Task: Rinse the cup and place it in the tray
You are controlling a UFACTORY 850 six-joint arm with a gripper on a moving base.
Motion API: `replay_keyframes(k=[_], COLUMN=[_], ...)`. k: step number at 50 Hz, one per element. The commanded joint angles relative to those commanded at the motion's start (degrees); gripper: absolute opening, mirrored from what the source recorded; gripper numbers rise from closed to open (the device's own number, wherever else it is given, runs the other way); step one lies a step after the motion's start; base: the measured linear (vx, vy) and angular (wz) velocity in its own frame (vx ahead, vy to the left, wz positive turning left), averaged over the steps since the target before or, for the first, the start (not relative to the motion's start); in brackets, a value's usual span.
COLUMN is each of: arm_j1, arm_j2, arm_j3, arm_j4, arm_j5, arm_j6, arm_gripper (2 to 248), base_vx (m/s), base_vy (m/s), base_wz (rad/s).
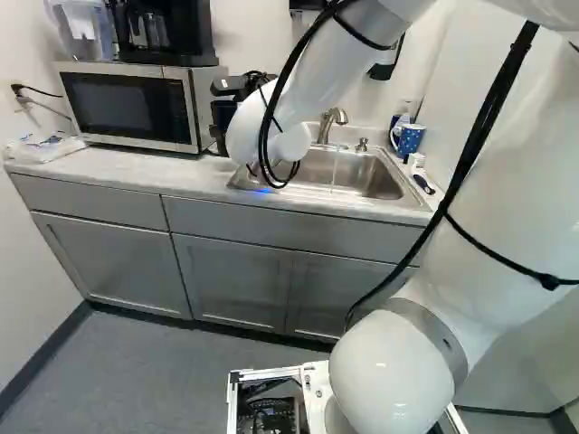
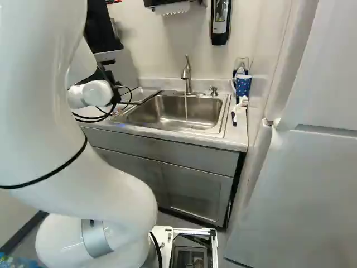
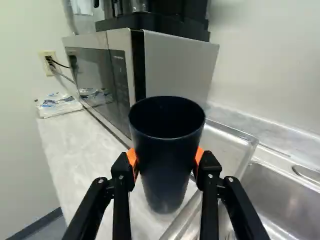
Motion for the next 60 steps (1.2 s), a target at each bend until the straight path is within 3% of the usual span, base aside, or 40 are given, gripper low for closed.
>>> replay_keyframes(k=[18, 60], arm_j1=[-3.5, -11.3], arm_j2=[1.5, 3.0], arm_j3=[-0.8, -0.7], arm_j4=[0.0, 0.0], arm_j5=[-3.1, -3.1], arm_j6=[0.0, 0.0], arm_gripper=[124, 124], base_vx=[0.0, 0.0], base_vy=[0.0, 0.0], base_wz=[0.0, 0.0])
